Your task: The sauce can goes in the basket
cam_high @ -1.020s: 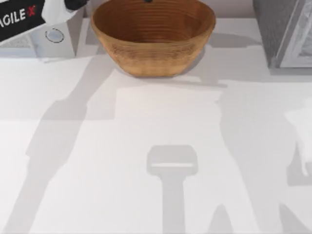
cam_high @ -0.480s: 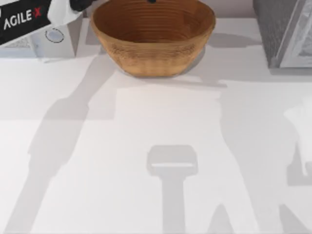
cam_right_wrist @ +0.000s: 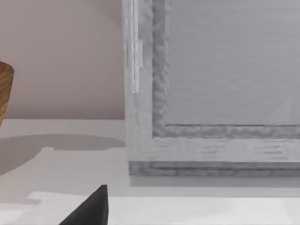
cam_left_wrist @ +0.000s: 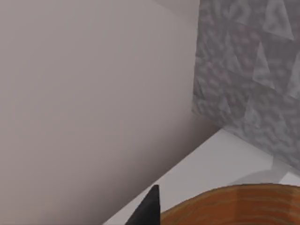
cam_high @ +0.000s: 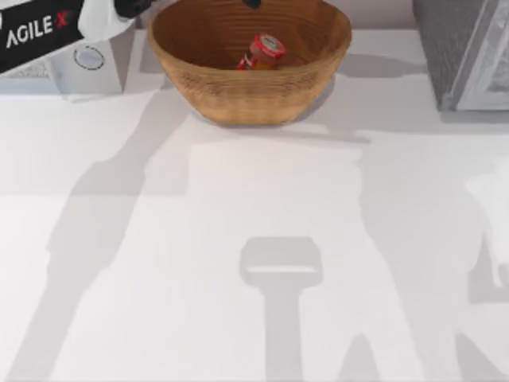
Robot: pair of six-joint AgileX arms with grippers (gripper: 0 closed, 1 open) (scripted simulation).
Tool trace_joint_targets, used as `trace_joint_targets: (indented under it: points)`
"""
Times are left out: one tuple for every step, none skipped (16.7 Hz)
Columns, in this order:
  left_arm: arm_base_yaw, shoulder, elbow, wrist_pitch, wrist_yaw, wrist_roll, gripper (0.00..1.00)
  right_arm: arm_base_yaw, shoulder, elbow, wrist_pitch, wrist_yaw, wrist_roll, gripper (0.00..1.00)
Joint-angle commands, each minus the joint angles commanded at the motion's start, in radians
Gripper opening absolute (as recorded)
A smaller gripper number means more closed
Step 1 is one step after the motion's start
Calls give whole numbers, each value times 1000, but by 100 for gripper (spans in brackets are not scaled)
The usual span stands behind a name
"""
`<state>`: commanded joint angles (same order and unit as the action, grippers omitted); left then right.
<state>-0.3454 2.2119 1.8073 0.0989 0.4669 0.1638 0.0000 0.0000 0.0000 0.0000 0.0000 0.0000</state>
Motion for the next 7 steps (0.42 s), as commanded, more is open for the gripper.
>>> trace_joint_targets:
  points:
    - [0, 0, 0, 0, 0, 0, 98, 0, 0, 0, 0, 0, 0, 100]
    - [0, 0, 0, 0, 0, 0, 100, 0, 0, 0, 0, 0, 0, 100]
    - [0, 0, 0, 0, 0, 0, 100, 0, 0, 0, 0, 0, 0, 100]
    - [0, 0, 0, 0, 0, 0, 100, 0, 0, 0, 0, 0, 0, 100]
    - [0, 0, 0, 0, 0, 0, 100, 0, 0, 0, 0, 0, 0, 100]
    - [0, 0, 0, 0, 0, 0, 100, 0, 0, 0, 0, 0, 0, 100]
    - [0, 0, 0, 0, 0, 0, 100, 0, 0, 0, 0, 0, 0, 100]
